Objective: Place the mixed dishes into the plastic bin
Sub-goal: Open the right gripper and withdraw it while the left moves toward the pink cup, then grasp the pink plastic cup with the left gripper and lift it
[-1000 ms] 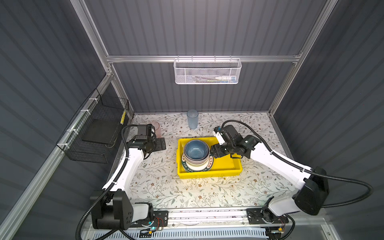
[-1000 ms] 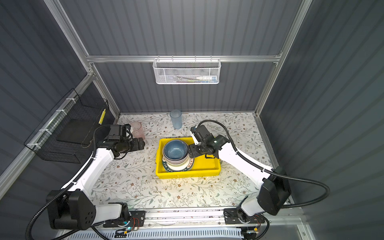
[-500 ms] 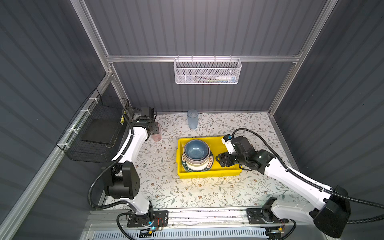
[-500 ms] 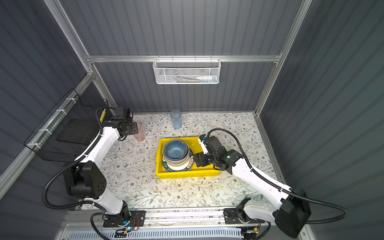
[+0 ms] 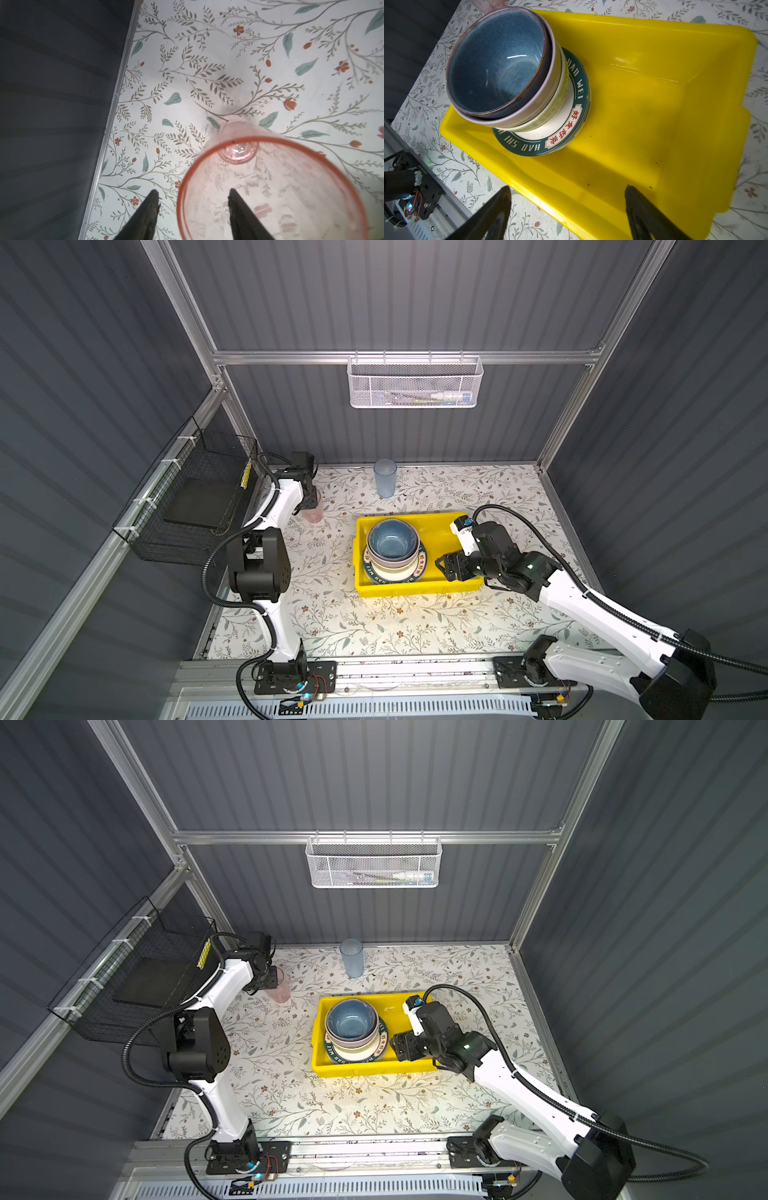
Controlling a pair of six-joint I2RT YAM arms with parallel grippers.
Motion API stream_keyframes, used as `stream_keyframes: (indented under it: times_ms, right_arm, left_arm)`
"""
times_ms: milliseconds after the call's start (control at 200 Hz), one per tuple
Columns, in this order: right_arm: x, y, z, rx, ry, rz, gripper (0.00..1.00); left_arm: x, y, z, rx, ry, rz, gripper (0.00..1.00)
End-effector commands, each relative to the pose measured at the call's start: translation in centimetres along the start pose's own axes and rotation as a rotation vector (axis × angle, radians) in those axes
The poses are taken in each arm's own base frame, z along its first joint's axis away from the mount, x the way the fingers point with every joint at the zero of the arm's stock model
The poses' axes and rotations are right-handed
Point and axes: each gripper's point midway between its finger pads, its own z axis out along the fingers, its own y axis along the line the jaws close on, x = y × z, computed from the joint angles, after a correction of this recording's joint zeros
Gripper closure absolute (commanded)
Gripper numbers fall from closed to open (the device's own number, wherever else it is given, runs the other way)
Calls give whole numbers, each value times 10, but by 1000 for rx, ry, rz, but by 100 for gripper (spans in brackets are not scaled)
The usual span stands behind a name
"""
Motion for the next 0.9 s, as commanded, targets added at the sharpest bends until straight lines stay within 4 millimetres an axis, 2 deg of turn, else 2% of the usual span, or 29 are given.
stream_keyframes:
  times_ms: [0,200,275,435,525,685,896]
  right_arm:
    - [2,-2,-1,-1,-3,21,14]
    - [2,-2,-1,2,-6,28,14]
    - [4,-3,-1,3,-3,32,14]
    - [4,-4,-1,10,-3,39,14]
    - [4,-5,-1,16,-6,40,14]
    - [5,-8,-3,29,-11,43,14]
    - [5,-9,-5,36,-17,47,14]
  left_arm:
    - [0,5,1,-6,22,-9,46]
    - [-2,-1,1,38,20,-18,65]
    - [-2,-3,0,52,18,-19,68]
    - [0,-6,3,62,33,-15,81]
    - [0,-8,3,79,35,-22,83]
    - [-1,-10,-2,95,34,-23,93]
    - [-3,-13,-16,140,25,-24,100]
